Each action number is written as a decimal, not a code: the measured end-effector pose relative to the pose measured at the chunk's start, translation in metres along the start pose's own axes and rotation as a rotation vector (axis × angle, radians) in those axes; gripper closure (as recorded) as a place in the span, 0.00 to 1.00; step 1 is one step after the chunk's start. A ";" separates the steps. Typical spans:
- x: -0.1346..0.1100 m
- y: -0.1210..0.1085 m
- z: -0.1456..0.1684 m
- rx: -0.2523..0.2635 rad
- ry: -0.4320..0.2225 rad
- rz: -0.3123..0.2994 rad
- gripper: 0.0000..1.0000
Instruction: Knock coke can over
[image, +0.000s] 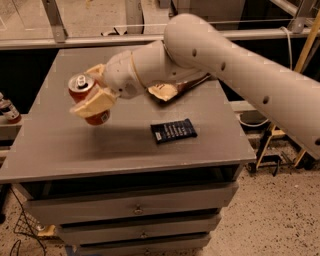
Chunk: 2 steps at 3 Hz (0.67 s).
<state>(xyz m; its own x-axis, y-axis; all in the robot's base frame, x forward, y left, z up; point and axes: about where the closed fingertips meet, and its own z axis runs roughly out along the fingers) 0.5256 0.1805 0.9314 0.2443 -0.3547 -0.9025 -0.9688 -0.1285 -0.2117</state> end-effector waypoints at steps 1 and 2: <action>-0.012 -0.010 -0.006 0.016 -0.002 -0.032 1.00; -0.012 -0.009 -0.006 0.010 0.009 -0.034 1.00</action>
Offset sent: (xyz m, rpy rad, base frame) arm 0.0074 -0.0005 0.0158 0.0068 -0.0359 -0.0025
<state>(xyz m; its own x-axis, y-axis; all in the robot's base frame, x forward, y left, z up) 0.5315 0.1805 0.9464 0.2773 -0.3590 -0.8912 -0.9604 -0.1312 -0.2459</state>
